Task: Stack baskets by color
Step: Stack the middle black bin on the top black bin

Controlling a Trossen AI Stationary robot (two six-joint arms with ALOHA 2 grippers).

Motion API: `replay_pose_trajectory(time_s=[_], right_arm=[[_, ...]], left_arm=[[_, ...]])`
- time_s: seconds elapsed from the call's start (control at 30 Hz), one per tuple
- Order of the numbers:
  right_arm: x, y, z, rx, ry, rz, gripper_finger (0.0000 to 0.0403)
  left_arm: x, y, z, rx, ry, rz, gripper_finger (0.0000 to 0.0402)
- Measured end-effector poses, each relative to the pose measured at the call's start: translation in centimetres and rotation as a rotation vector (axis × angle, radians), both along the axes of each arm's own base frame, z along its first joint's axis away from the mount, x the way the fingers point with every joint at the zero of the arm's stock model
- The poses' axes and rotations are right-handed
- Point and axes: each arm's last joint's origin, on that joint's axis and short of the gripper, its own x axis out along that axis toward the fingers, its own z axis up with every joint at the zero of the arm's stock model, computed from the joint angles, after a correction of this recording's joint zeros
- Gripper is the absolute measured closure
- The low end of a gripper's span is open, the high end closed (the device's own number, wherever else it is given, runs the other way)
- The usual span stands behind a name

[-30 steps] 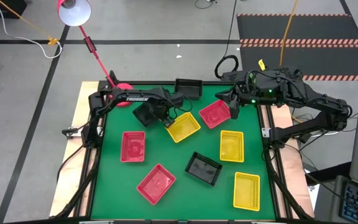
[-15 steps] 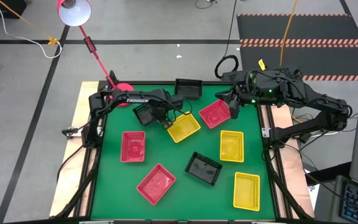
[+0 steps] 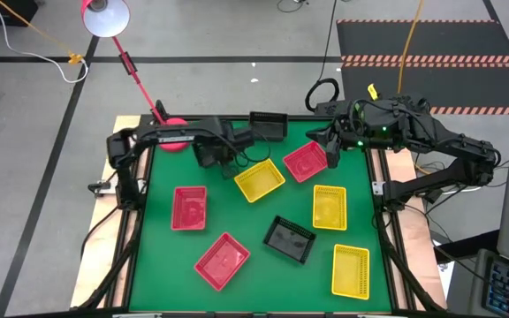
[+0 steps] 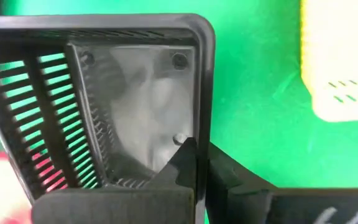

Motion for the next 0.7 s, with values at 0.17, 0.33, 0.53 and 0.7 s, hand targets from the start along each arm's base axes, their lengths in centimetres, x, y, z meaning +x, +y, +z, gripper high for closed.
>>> replay_pose_trajectory(time_s=[0.17, 0.33, 0.53, 0.7], right_arm=[[0.0, -0.1, 0.0, -0.013, 0.002, -0.022, 0.0403], [0.1, -0.2, -0.1, -0.038, 0.012, -0.040, 0.0403], [0.7, -0.7, -0.4, -0.062, 0.036, -0.073, 0.0403], [2.5, -1.4, -0.8, -0.073, 0.025, -0.048, 0.0386]], left_arm=[[-0.8, -0.2, 2.9, 0.099, -0.075, -0.158, 0.0396], [-1.6, -0.6, 5.3, 0.172, -0.139, -0.243, 0.0397], [-1.9, -1.4, 7.1, 0.247, -0.200, -0.358, 0.0398], [-0.6, -2.4, 9.2, 0.322, -0.276, -0.447, 0.0397]])
